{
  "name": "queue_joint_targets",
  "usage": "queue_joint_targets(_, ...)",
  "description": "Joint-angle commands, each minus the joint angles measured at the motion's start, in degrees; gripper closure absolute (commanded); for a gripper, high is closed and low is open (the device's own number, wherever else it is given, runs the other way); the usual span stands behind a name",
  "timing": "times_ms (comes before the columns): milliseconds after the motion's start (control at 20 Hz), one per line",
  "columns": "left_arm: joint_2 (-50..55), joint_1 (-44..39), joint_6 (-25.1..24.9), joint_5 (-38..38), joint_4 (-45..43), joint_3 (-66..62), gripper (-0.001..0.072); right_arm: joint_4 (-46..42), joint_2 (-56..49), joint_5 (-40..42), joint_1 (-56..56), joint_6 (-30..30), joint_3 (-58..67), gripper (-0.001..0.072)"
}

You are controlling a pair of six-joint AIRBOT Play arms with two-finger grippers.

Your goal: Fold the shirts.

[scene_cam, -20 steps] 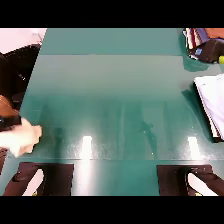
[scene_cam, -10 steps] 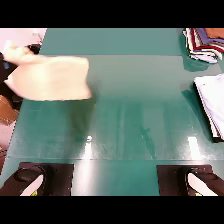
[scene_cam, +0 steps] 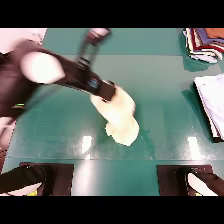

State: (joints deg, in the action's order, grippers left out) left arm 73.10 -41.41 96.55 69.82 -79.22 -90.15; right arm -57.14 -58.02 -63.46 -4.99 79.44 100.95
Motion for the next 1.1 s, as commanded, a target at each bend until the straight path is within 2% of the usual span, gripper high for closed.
queue_joint_targets(0,8.0,-3.1,-2.5,-2.9,-2.4,-0.2,0.0086,0.0,0.0,-1.9,0.0,0.0,0.1,0.0696)
queue_joint_targets(150,8.3,3.0,-2.5,-2.2,-10.6,-0.1,0.0086,0.0,0.0,-2.9,0.0,0.0,0.1,0.0696)
queue_joint_targets(250,8.6,8.8,-2.3,-4.3,-9.3,0.9,0.0086,0.0,0.0,-3.6,0.0,0.0,0.1,0.0696)
queue_joint_targets(450,12.5,17.9,-3.5,-10.4,0.7,7.7,0.0086,0.0,-0.1,-5.0,0.0,0.0,0.0,0.0696)
queue_joint_targets(650,20.5,19.8,-11.3,-12.7,12.9,9.7,0.0087,0.0,-0.3,-6.2,0.0,0.0,0.0,0.0696)
queue_joint_targets(750,22.6,19.7,-12.4,-15.3,17.1,9.7,0.0089,0.0,-0.3,-7.8,0.0,0.1,0.0,0.0696)
queue_joint_targets(800,22.7,19.7,-12.5,-16.8,17.2,9.7,0.0227,-0.1,-0.5,-9.2,0.0,0.1,0.0,0.0696)
queue_joint_targets(850,22.7,19.9,-12.6,-17.9,17.0,9.4,0.0451,-0.2,-0.8,-10.6,0.0,0.1,-0.2,0.0696)
queue_joint_targets(900,22.7,20.1,-12.5,-18.2,16.9,8.9,0.0632,-0.4,-0.8,-11.8,0.0,0.1,-1.2,0.0696)
queue_joint_targets(950,22.6,20.6,-12.5,-17.3,16.3,8.0,0.0683,-1.1,-0.7,-12.5,0.0,1.1,-3.0,0.0696)
queue_joint_targets(1050,22.6,22.4,-12.5,-12.9,15.0,4.6,0.0684,-5.1,-0.3,-14.8,0.0,5.0,-8.7,0.0696)
